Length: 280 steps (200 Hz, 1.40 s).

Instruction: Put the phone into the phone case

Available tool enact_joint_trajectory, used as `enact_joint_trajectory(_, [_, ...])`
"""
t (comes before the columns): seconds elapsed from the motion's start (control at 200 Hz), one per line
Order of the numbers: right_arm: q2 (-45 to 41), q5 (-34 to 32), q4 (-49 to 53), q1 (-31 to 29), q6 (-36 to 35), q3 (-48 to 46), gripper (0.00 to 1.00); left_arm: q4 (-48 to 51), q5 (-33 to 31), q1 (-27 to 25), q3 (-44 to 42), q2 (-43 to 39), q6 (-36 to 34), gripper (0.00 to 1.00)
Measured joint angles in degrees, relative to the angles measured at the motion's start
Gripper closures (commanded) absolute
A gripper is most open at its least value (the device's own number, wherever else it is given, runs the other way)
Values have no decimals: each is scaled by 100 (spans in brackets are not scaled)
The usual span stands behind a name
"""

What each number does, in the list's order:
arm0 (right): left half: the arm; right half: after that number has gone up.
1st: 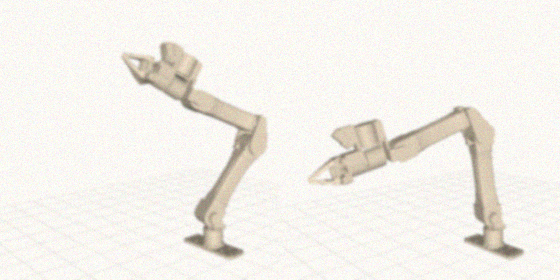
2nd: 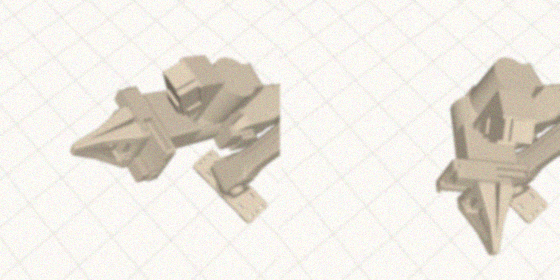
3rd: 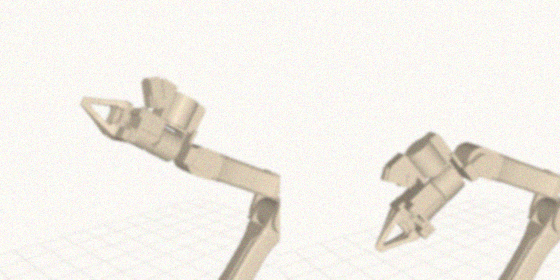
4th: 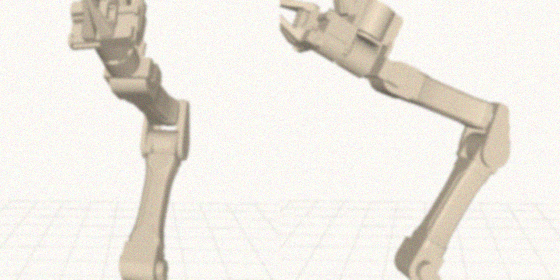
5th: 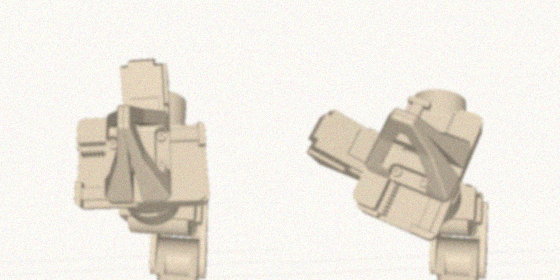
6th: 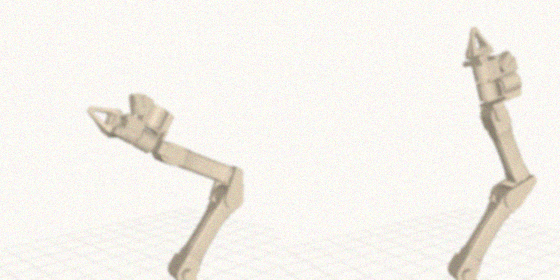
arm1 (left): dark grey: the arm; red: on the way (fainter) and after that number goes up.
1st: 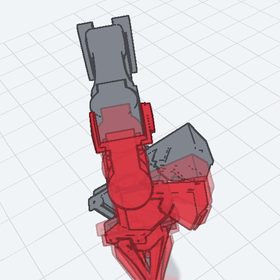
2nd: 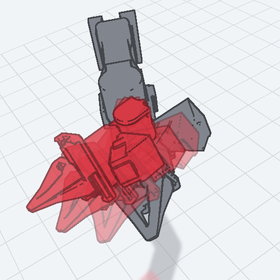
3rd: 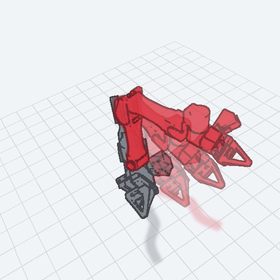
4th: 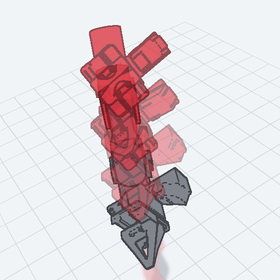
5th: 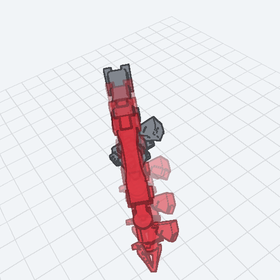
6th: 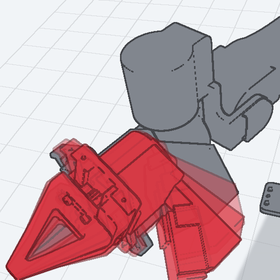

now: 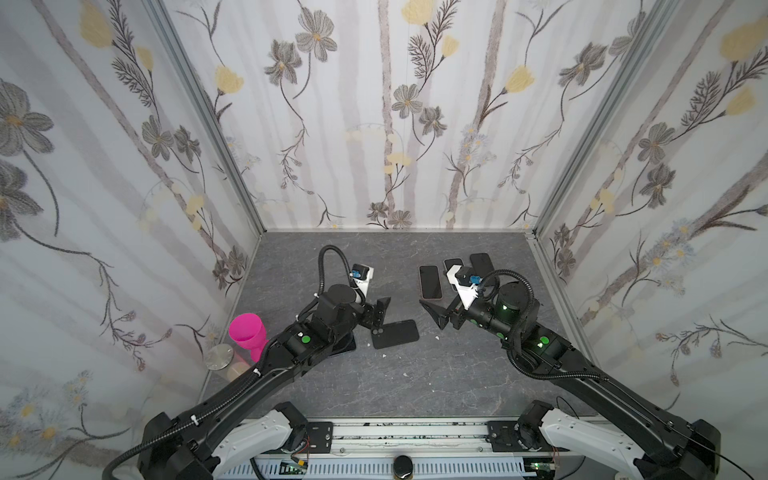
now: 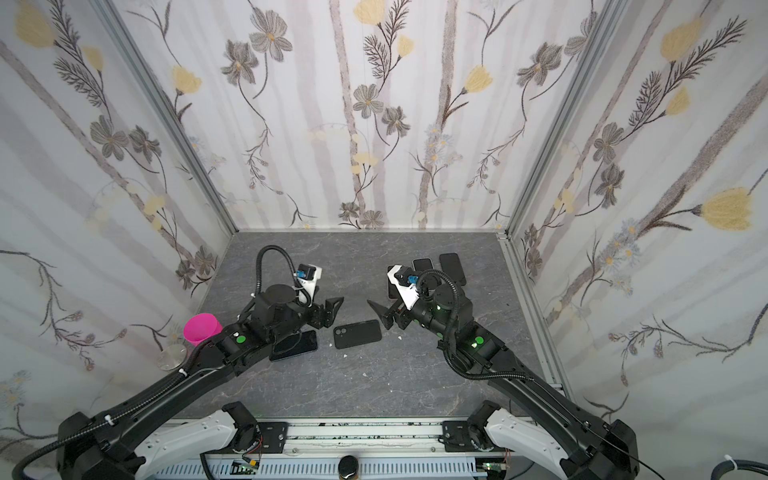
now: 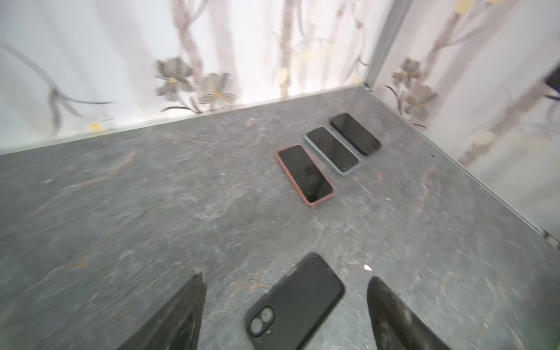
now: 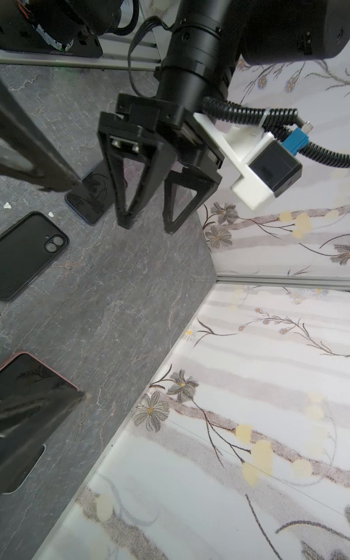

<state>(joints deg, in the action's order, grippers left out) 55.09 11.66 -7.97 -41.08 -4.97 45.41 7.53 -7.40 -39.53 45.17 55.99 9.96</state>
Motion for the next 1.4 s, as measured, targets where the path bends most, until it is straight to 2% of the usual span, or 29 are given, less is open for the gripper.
enact_joint_trajectory(0.155, [433,540,-247,-66,0,94,0,175,-551,682,-269,-468,518,13])
enact_joint_trajectory(0.275, [1036,741,-131,-249,-125,461,0,404,-608,1161,-461,-625,688,0])
enact_joint_trajectory(0.544, [2605,782,476,-1036,-1123,1397,0,433,-317,1974,-697,-804,540,0])
enact_joint_trajectory(0.829, [4610,802,1300,-1486,-2026,2837,0,205,55,2811,-925,-903,570,0])
enact_joint_trajectory(1.019, [5508,815,1762,-1591,-2378,3510,0,168,168,3051,-1012,-1064,579,0])
enact_joint_trajectory(1.399, [6540,815,1971,-1652,-2728,4277,0,168,144,3152,-1014,-1099,601,0])
